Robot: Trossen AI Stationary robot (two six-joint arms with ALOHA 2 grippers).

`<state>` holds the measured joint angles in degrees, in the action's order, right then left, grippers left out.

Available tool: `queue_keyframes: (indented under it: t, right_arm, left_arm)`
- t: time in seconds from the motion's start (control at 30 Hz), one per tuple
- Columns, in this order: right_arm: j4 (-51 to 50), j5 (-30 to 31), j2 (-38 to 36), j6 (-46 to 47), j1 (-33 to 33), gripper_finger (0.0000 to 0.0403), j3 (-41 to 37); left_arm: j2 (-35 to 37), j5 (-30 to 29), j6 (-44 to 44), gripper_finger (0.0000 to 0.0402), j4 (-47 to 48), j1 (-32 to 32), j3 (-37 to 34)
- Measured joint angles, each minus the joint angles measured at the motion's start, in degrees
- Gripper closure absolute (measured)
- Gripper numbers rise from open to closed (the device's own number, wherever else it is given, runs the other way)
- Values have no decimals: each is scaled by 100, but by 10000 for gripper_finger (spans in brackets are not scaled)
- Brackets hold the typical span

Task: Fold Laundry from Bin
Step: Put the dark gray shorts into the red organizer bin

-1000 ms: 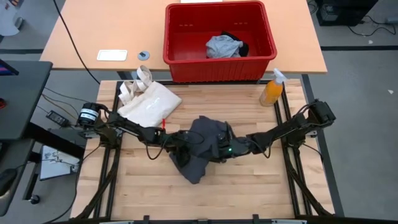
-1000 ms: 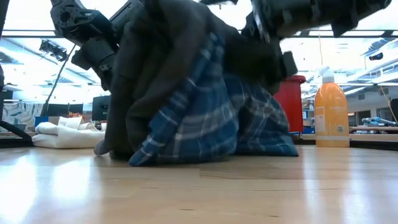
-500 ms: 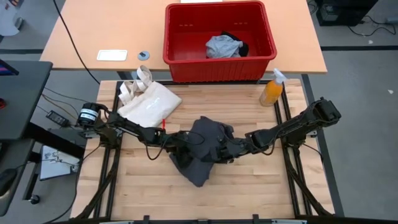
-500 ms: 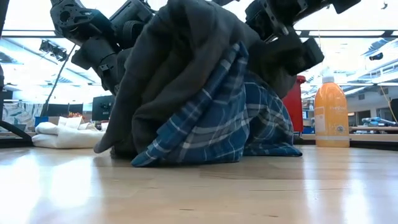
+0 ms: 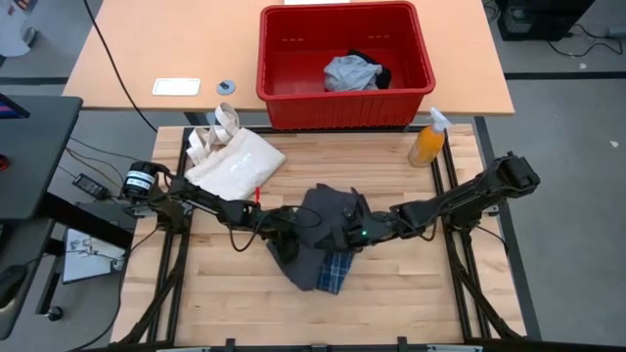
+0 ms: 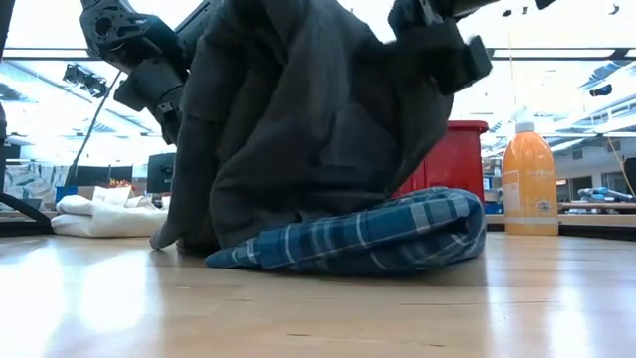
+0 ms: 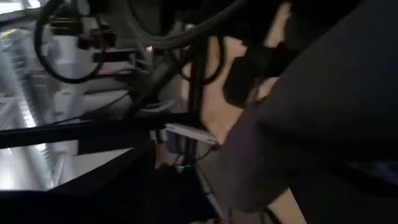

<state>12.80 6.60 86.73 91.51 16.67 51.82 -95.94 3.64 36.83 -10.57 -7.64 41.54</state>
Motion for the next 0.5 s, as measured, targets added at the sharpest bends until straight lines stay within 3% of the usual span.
queue_keyframes:
  t: [0.17, 0.23, 0.5]
  right_arm:
    - [-1509, -183, 49, 1, -33, 56, -32]
    - [-1689, -65, 36, -16, -33, 56, -35]
    - [-279, 506, 254, 683, -33, 56, -1152]
  left_arm:
    - [0, 0, -19, 144, 2, 4, 0]
    - [0, 0, -16, 144, 2, 6, 0]
    - [4, -3, -16, 144, -25, 4, 0]
